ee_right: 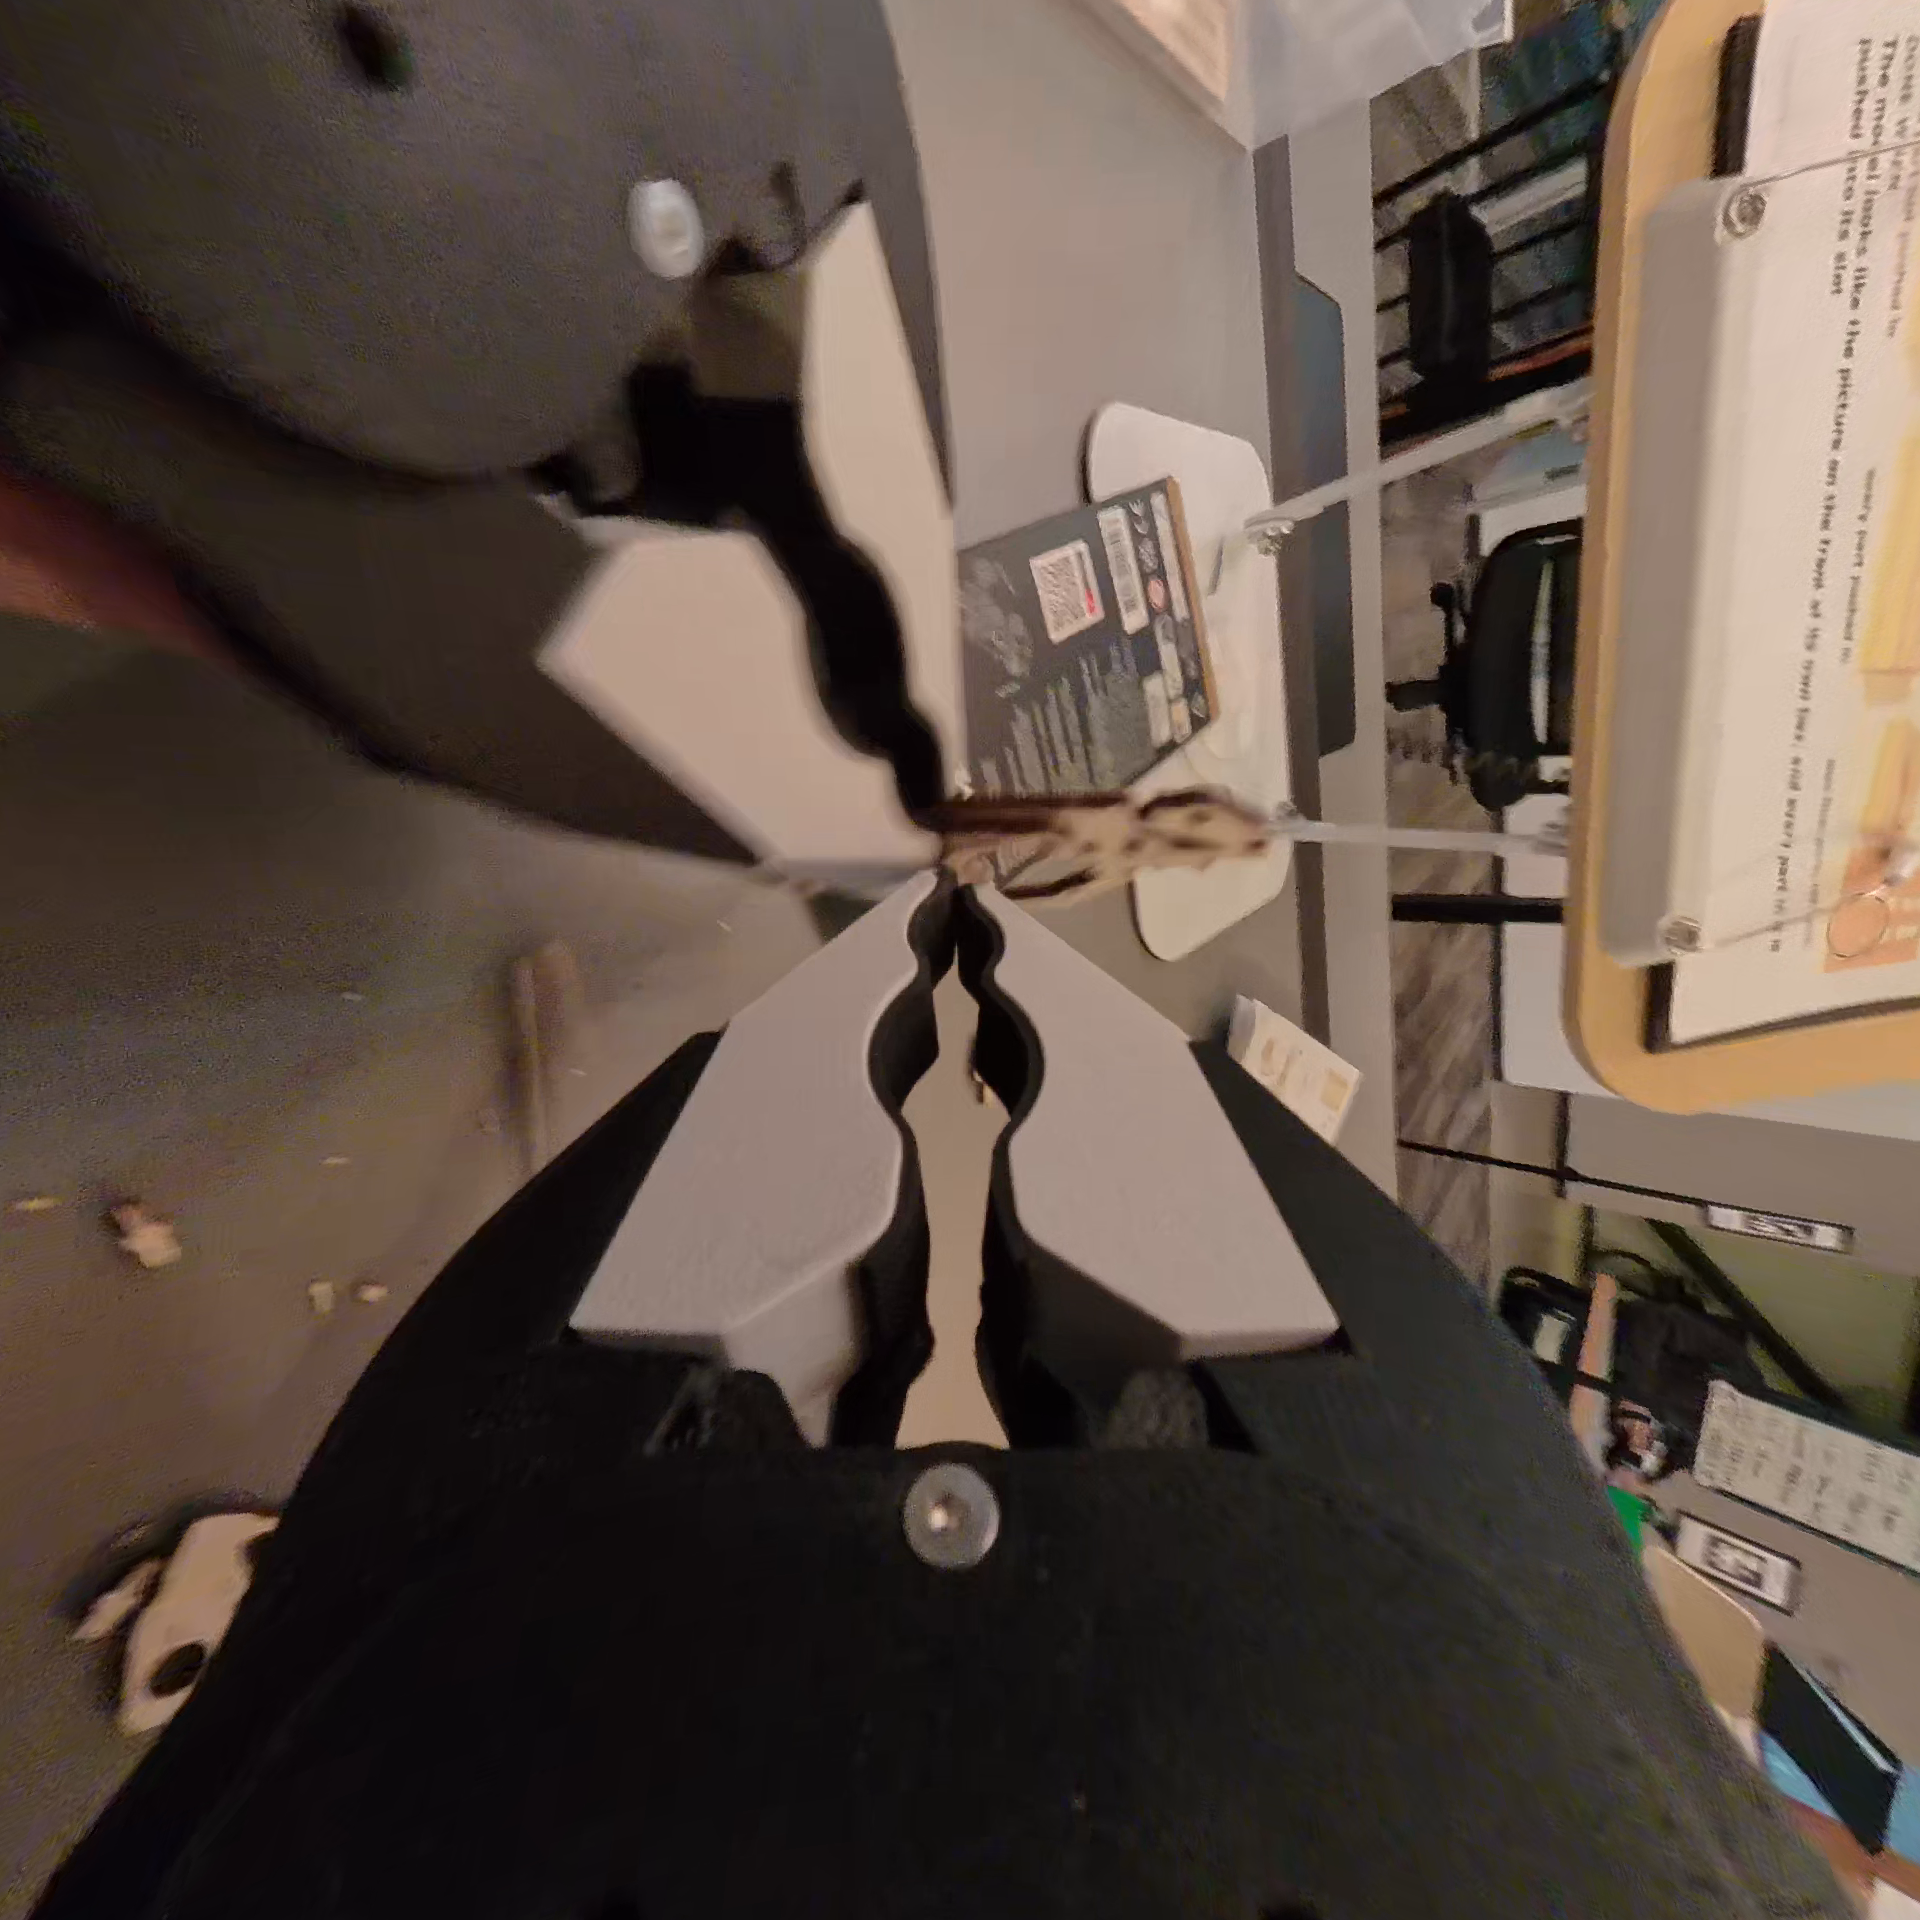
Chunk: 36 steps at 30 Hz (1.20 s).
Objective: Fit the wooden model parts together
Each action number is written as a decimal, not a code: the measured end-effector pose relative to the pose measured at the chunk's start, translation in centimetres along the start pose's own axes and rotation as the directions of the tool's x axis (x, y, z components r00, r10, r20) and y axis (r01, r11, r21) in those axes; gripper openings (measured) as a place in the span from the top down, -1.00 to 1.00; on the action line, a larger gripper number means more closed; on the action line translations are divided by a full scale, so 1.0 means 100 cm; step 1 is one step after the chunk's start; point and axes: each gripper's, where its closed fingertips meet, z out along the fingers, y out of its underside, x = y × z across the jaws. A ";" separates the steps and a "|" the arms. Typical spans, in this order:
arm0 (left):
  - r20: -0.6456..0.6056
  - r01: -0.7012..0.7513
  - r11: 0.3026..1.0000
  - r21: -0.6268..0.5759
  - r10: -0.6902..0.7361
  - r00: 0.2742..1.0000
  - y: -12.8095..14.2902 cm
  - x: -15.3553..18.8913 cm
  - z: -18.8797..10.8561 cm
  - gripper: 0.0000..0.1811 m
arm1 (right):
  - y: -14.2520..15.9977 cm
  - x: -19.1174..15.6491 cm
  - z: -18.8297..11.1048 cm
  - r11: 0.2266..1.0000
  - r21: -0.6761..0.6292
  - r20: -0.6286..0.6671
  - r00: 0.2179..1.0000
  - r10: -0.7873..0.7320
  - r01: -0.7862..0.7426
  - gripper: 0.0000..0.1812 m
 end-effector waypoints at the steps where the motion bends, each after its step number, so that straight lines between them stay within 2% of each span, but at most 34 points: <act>1: 0.037 -0.020 1.000 -0.014 0.020 0.999 0.002 -0.005 0.001 0.97 | 0.003 -0.001 0.002 1.000 0.012 0.030 0.999 0.024 -0.024 1.00; 3: -0.013 0.105 0.994 -0.016 -0.105 0.994 0.004 -0.013 0.000 0.97 | 0.010 -0.008 0.001 0.998 0.030 0.078 0.996 0.044 -0.047 1.00; 5: -0.046 0.175 0.984 -0.003 -0.175 0.983 0.004 -0.018 -0.004 0.97 | 0.018 -0.010 -0.006 0.988 0.066 0.148 0.981 0.126 -0.137 1.00; 7: -0.051 0.173 0.984 -0.034 -0.175 0.983 0.010 -0.017 -0.005 0.96 | 0.030 -0.009 -0.012 0.960 0.059 0.246 0.936 0.251 -0.273 1.00; 9: -0.064 0.175 0.983 -0.050 -0.178 0.982 0.014 -0.017 -0.007 0.96 | 0.049 -0.002 -0.017 0.937 0.045 0.263 0.909 0.324 -0.347 1.00; 11: -0.088 0.207 0.977 -0.053 -0.212 0.973 0.015 -0.018 -0.009 0.96 | 0.060 -0.006 -0.025 0.887 0.031 0.350 0.836 0.422 -0.461 1.00; 15: -0.160 0.252 0.960 -0.126 -0.270 0.949 0.026 -0.012 -0.012 0.96 | 0.087 -0.008 -0.049 0.851 0.008 0.382 0.788 0.483 -0.525 1.00; 18: -0.215 0.300 0.939 -0.169 -0.332 0.918 0.030 -0.006 -0.015 0.96 | 0.081 -0.021 -0.074 0.814 0.013 0.501 0.708 0.497 -0.581 1.00; 20: -0.248 0.325 0.929 -0.176 -0.362 0.899 0.029 -0.001 -0.017 0.96 | 0.065 -0.043 -0.100 0.818 0.024 0.622 0.649 0.439 -0.575 1.00; 22: -0.262 0.330 0.928 -0.172 -0.366 0.893 0.026 0.004 -0.020 0.96 | 0.047 -0.080 -0.131 0.833 0.001 0.756 0.546 0.362 -0.554 0.95; 24: -0.275 0.321 0.930 -0.181 -0.361 0.891 0.026 0.011 -0.022 0.96 | 0.036 -0.122 -0.154 0.866 -0.059 0.832 0.455 0.318 -0.497 0.90; 27: -0.304 0.331 0.924 -0.189 -0.376 0.876 0.024 0.022 -0.025 0.96 | 0.030 -0.177 -0.163 0.917 -0.123 0.864 0.413 0.288 -0.381 0.85; 30: -0.320 0.337 0.918 -0.208 -0.390 0.864 0.023 0.029 -0.029 0.96 | 0.034 -0.219 -0.159 0.937 -0.219 0.873 0.376 0.312 -0.271 0.75; 33: -0.340 0.346 0.908 -0.236 -0.411 0.846 0.024 0.035 -0.031 0.96 | 0.041 -0.237 -0.155 0.948 -0.250 0.869 0.385 0.310 -0.198 0.84; 36: -0.364 0.370 0.891 -0.265 -0.447 0.817 0.025 0.042 -0.033 0.95 | 0.042 -0.235 -0.153 0.944 -0.262 0.857 0.401 0.323 -0.201 0.95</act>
